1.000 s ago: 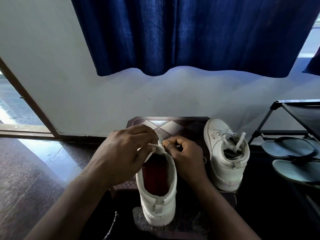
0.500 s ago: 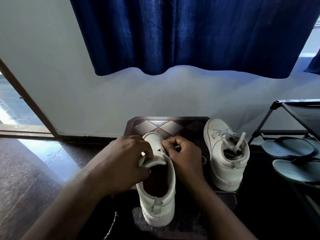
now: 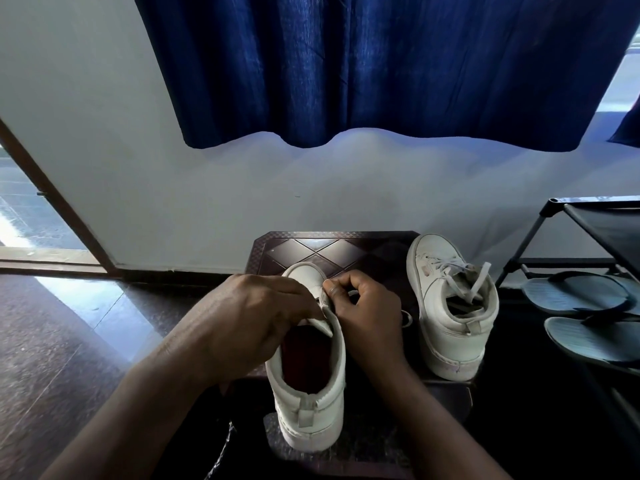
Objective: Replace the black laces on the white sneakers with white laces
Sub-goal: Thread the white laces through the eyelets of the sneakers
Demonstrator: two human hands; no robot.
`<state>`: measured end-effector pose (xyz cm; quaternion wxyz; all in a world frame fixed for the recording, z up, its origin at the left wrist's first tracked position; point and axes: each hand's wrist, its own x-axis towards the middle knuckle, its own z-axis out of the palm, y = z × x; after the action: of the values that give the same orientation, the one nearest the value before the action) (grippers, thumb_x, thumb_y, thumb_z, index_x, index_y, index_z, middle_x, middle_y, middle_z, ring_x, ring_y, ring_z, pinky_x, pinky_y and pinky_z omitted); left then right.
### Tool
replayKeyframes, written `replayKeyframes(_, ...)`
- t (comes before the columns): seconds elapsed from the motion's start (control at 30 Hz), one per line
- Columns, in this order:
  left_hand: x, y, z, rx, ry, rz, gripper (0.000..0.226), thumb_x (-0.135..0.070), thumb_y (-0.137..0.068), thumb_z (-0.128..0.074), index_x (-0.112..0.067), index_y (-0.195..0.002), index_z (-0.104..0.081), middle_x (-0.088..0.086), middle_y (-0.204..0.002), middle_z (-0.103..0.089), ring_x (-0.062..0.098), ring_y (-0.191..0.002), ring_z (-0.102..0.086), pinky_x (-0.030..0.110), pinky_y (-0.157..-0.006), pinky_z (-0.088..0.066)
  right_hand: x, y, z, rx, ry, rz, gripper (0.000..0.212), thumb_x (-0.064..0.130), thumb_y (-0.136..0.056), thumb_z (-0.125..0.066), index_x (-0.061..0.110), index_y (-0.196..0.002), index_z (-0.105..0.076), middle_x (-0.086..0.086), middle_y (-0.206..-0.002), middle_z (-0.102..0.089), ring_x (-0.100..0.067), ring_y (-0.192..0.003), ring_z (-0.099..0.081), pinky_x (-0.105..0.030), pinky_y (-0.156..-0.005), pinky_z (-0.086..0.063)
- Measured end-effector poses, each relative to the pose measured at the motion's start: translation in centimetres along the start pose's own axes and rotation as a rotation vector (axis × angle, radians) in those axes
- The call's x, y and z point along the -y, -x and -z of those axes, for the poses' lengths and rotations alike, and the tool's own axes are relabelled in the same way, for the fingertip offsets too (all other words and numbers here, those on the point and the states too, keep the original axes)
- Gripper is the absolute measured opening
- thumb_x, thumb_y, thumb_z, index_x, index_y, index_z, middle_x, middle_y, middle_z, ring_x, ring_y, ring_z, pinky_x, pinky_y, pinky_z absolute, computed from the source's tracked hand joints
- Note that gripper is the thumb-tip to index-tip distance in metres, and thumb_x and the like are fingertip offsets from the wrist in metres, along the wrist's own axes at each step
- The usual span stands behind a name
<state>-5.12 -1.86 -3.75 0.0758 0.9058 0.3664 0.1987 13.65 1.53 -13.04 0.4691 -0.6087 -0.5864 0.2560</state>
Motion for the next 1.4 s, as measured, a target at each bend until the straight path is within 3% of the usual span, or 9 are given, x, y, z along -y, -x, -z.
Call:
replayKeyframes(0.13,0.2,0.1,-0.3,-0.041,0.136,0.074,0.026,-0.012,-0.093,-0.074,-0.031,-0.110,-0.078,-0.018,-0.103,-0.074,0.000,-0.097,-0.070,0.026,-0.082,-0.055,-0.2,-0.3,0.4,0.010,0.011,-0.009,0.015,0.041,-0.091,-0.075,0.027,-0.086,-0.076,0.017,-0.077,-0.074,-0.001,-0.073,-0.068,-0.030,-0.076,-0.055)
replayKeyframes(0.2,0.4,0.2,-0.4,-0.073,0.314,0.215,0.021,-0.018,-0.091,-0.078,-0.032,-0.106,-0.080,-0.014,-0.101,-0.077,0.006,-0.095,-0.073,0.031,-0.081,-0.057,-0.2,-0.5,0.8,0.029,-0.026,-0.031,0.011,0.037,-0.089,-0.078,0.028,-0.085,-0.079,0.020,-0.078,-0.075,0.004,-0.074,-0.068,-0.021,-0.074,-0.053)
replayKeyframes(0.27,0.8,-0.2,-1.1,-0.130,0.512,0.404,0.013,-0.038,-0.090,-0.076,-0.031,-0.100,-0.081,-0.009,-0.092,-0.078,0.003,-0.086,-0.071,0.035,-0.077,-0.055,-0.2,-0.8,1.2,0.051,-0.070,-0.050,0.006,0.032,-0.087,-0.081,0.026,-0.086,-0.081,0.018,-0.078,-0.076,0.007,-0.072,-0.068,-0.014,-0.070,-0.050)
replayKeyframes(0.33,1.5,-1.0,-2.1,-0.189,0.568,0.556,0.033,-0.059,-0.085,-0.070,-0.029,-0.093,-0.080,-0.004,-0.081,-0.076,0.006,-0.074,-0.063,0.037,-0.072,-0.051,-0.1,-1.1,1.4,0.042,-0.118,-0.089,0.010,0.028,-0.083,-0.086,0.023,-0.088,-0.079,0.010,-0.073,-0.074,0.006,-0.063,-0.064,-0.011,-0.064,-0.047)
replayKeyframes(0.47,2.7,-2.8,-3.9,-0.188,0.577,0.747,0.014,-0.038,-0.089,-0.079,-0.025,-0.085,-0.079,0.004,-0.076,-0.072,0.007,-0.066,-0.055,0.033,-0.071,-0.046,0.1,-1.4,1.4,0.085,-0.174,-0.129,0.022,0.029,-0.080,-0.089,0.019,-0.076,-0.070,0.002,-0.068,-0.071,-0.003,-0.056,-0.058,-0.016,-0.058,-0.047)
replayKeyframes(0.57,3.0,-3.5,-4.3,-0.160,0.568,0.829,0.012,-0.030,-0.085,-0.080,-0.021,-0.078,-0.079,0.004,-0.070,-0.071,0.008,-0.061,-0.054,0.029,-0.067,-0.044,0.0,-1.5,2.0,0.200,-0.176,-0.108,0.010,0.026,-0.085,-0.083,0.022,-0.079,-0.077,0.008,-0.076,-0.076,-0.006,-0.071,-0.068,-0.025,-0.073,-0.055)
replayKeyframes(0.7,2.9,-3.7,-4.2,-0.132,0.519,0.824,0.010,-0.025,-0.084,-0.080,-0.022,-0.075,-0.079,-0.008,-0.063,-0.068,0.004,-0.058,-0.054,0.028,-0.066,-0.044,-0.1,-1.5,2.6,0.257,-0.224,-0.108,0.012,0.016,-0.085,-0.081,0.027,-0.080,-0.080,0.008,-0.081,-0.078,-0.009,-0.079,-0.071,-0.034,-0.084,-0.057)
replayKeyframes(1.03,2.4,-3.5,-4.3,-0.156,0.620,0.788,0.011,-0.015,-0.083,-0.083,-0.023,-0.074,-0.082,-0.004,-0.075,-0.077,0.002,-0.066,-0.062,0.027,-0.071,-0.049,0.7,-1.3,2.9,0.225,-0.102,-0.040,0.014,0.009,-0.081,-0.079,0.022,-0.077,-0.080,0.012,-0.075,-0.076,0.003,-0.069,-0.066,-0.008,-0.067,-0.045)
replayKeyframes(1.4,3.6,-3.2,-5.2,-0.154,0.537,0.674,0.011,-0.023,-0.081,-0.086,-0.029,-0.077,-0.079,-0.007,-0.075,-0.074,0.002,-0.063,-0.060,0.029,-0.069,-0.048,0.5,-1.2,2.1,0.107,-0.010,0.056,0.015,0.016,-0.079,-0.088,0.021,-0.079,-0.075,0.012,-0.070,-0.072,0.004,-0.065,-0.063,-0.008,-0.064,-0.043)
